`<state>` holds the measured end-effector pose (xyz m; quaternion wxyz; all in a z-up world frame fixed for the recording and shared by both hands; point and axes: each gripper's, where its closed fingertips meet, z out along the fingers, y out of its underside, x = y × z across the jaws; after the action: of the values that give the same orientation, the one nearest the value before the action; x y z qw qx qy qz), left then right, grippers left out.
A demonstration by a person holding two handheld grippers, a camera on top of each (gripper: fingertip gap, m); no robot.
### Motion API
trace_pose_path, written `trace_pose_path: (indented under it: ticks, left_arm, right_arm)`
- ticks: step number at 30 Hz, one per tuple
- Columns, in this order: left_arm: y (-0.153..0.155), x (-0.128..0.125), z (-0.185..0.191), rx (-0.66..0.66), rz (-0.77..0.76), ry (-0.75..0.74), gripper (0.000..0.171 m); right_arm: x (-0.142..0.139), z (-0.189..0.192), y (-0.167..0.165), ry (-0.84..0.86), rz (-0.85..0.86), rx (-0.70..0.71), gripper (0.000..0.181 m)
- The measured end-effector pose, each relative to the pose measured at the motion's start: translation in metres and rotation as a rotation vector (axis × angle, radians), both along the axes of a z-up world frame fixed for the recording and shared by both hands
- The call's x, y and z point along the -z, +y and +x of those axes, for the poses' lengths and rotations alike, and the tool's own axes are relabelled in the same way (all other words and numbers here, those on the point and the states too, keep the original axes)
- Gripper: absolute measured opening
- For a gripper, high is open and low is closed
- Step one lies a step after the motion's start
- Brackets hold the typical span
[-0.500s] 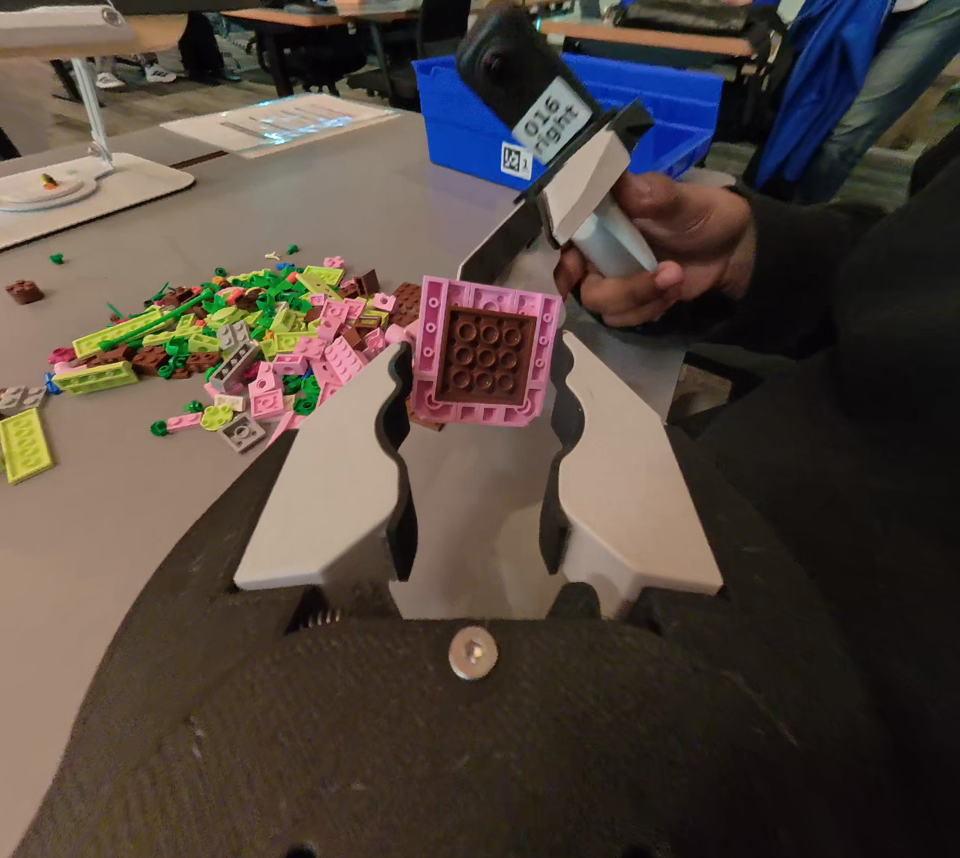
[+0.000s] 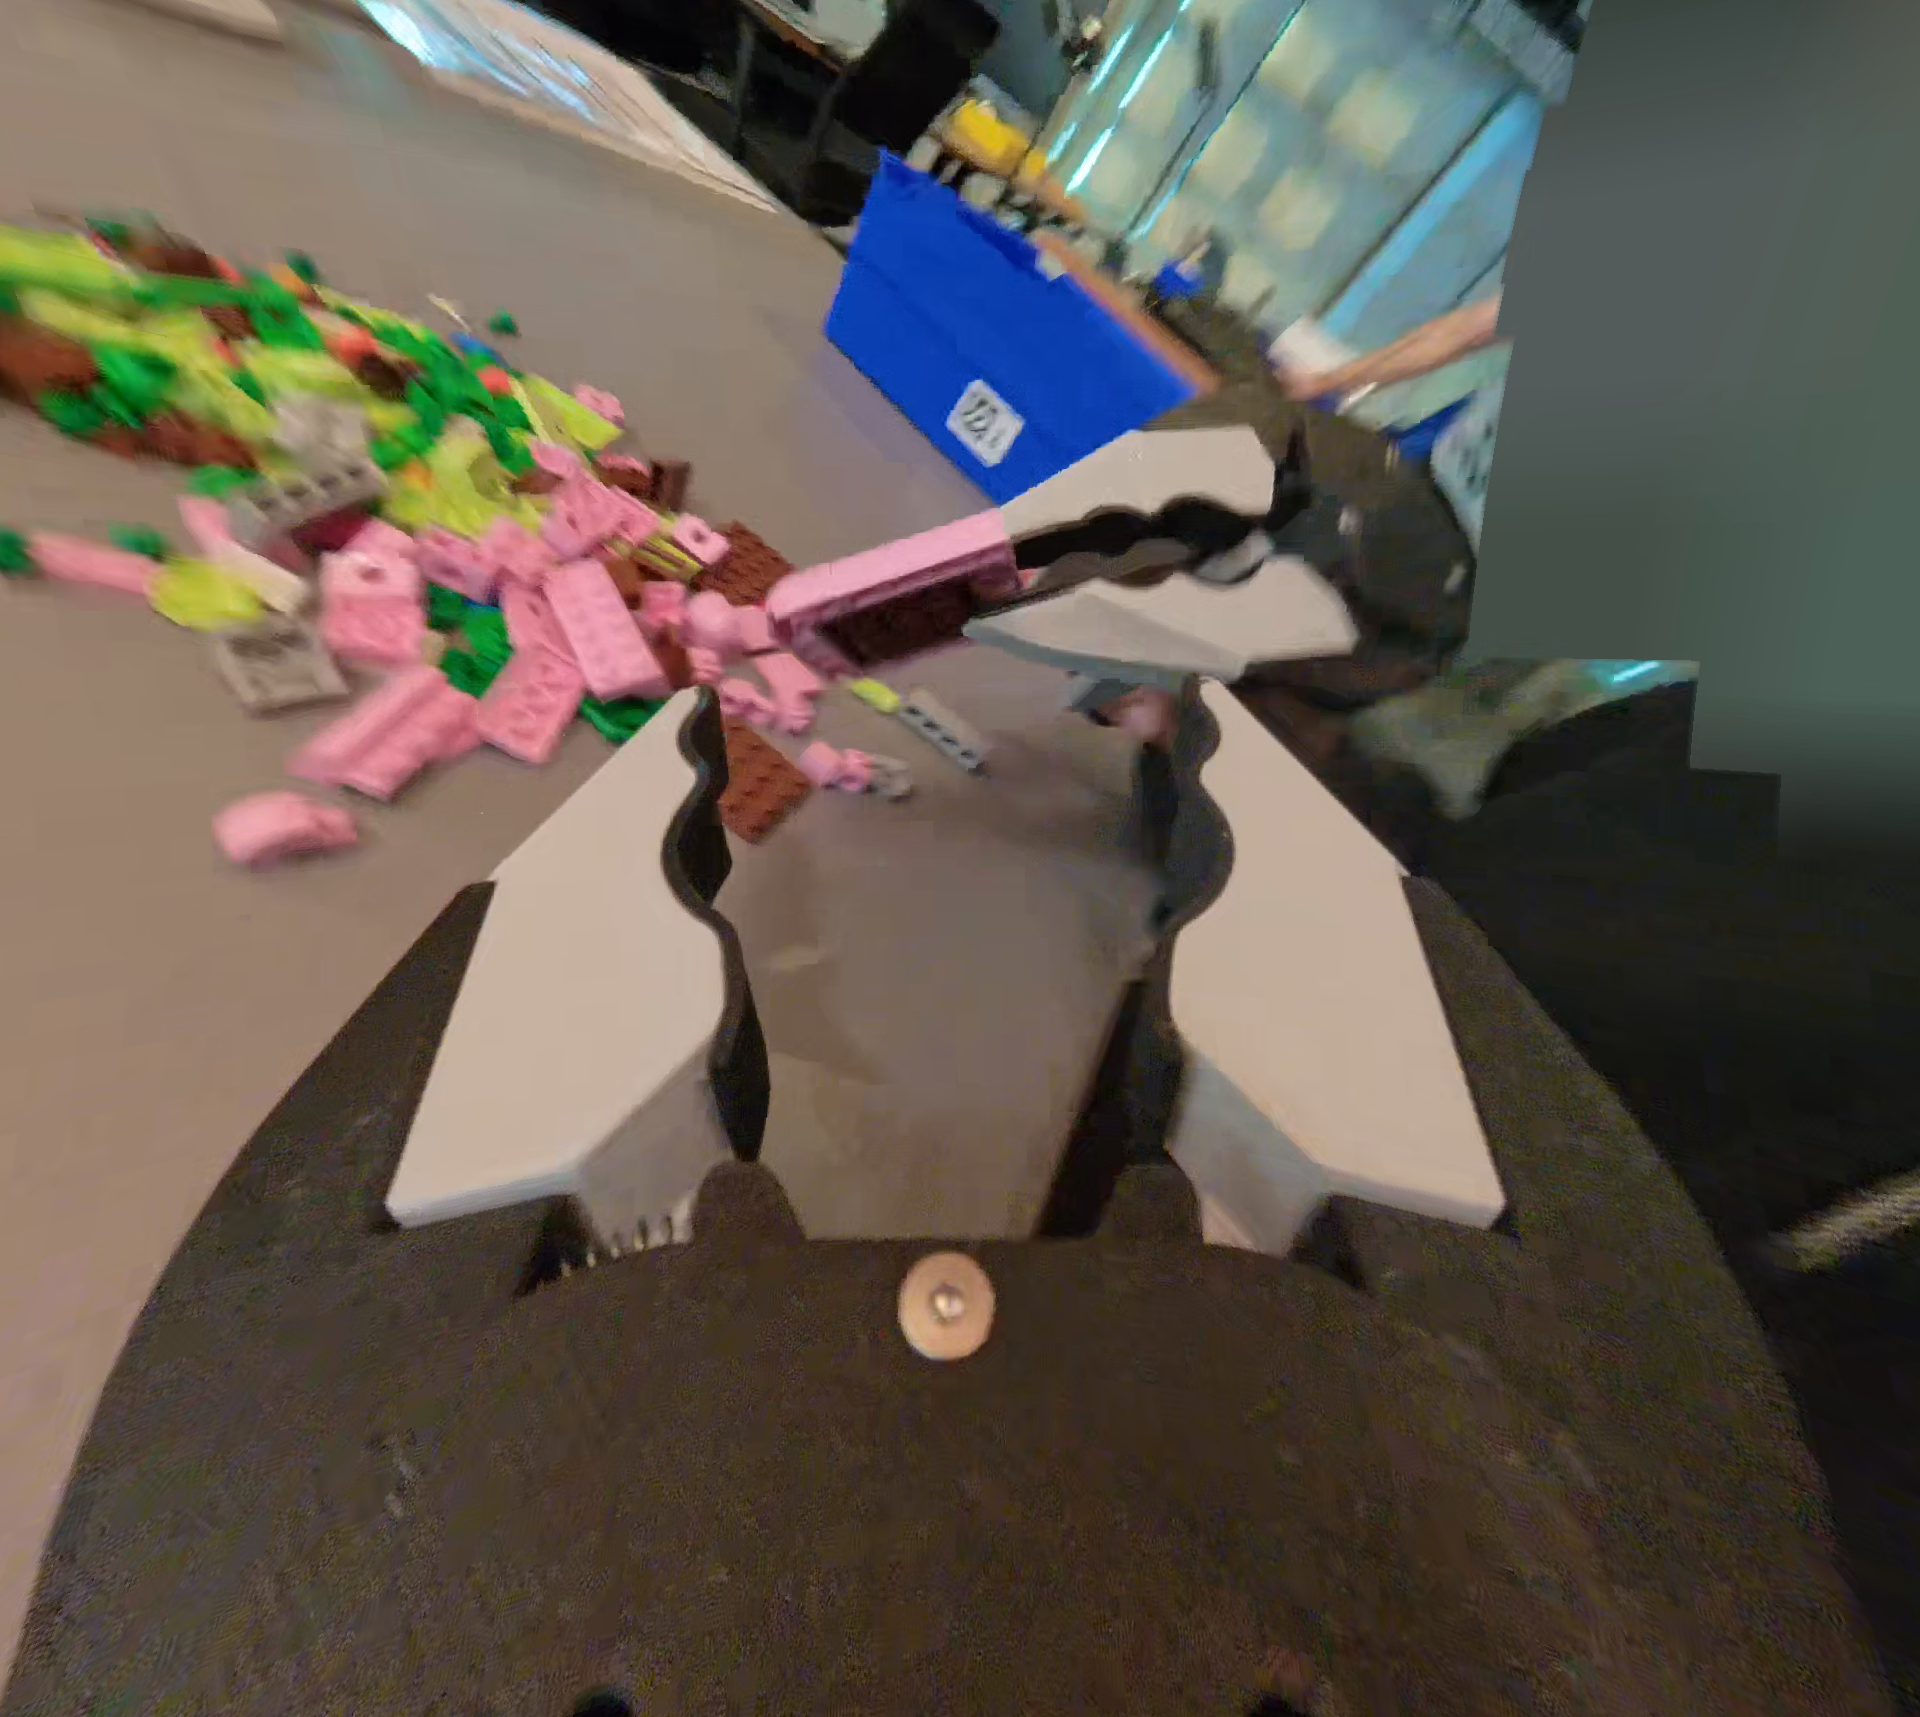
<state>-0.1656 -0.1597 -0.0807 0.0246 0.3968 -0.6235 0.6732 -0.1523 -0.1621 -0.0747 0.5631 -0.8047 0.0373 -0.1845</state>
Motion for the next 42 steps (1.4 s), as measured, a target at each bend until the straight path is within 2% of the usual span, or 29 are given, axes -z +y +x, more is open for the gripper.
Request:
trace_pose_path:
  ticks: [2, 4, 5, 7, 11, 13, 18, 23, 27, 30, 34, 42]
  left_arm:
    - [-0.002, -0.003, -0.003, 0.041, -0.165, 0.108, 0.083]
    - [-0.002, -0.006, -0.002, 0.041, -0.223, 0.114, 0.079]
    - [0.000, -0.007, -0.001, 0.027, -0.198, 0.086, 0.068]
    - [0.002, 0.000, 0.000, -0.001, -0.064, 0.026, 0.056]
    - [0.004, 0.008, -0.007, 0.019, 0.119, -0.055, 0.044]
    - [0.006, 0.012, -0.008, 0.022, 0.163, -0.057, 0.050]
    - [0.013, 0.024, -0.010, 0.029, 0.283, -0.057, 0.058]
    - [0.010, 0.050, -0.023, 0.126, 0.452, -0.017, 0.064]
    - [0.004, 0.068, -0.030, 0.188, 0.557, 0.017, 0.054]
    - [0.004, 0.072, -0.031, 0.187, 0.592, 0.016, 0.046]
    - [0.005, 0.074, -0.033, 0.185, 0.603, 0.003, 0.046]
    - [0.002, 0.075, -0.038, 0.204, 0.641, -0.055, 0.057]
  right_arm:
    - [-0.002, -0.005, 0.002, -0.266, -0.094, 0.005, 0.006]
    - [0.003, -0.012, 0.007, -0.469, -0.190, -0.015, 0.006]
    - [0.005, -0.015, 0.009, -0.541, -0.224, -0.021, 0.006]
    - [0.009, -0.015, 0.011, -0.609, -0.252, -0.017, 0.006]
    - [0.007, -0.022, 0.010, -0.558, -0.200, -0.086, 0.006]
    - [0.007, -0.028, 0.010, -0.556, -0.181, -0.137, 0.006]
    - [0.032, -0.034, 0.010, -0.581, -0.273, -0.208, 0.006]
    - [0.050, -0.048, 0.013, -0.553, -0.296, -0.315, 0.006]
    - [0.062, -0.048, 0.012, -0.514, -0.339, -0.338, 0.007]
    - [0.068, -0.051, 0.009, -0.479, -0.366, -0.366, 0.008]
    - [0.076, -0.056, 0.004, -0.424, -0.404, -0.387, 0.011]
    - [0.068, -0.054, -0.007, -0.162, -0.319, -0.341, 0.025]
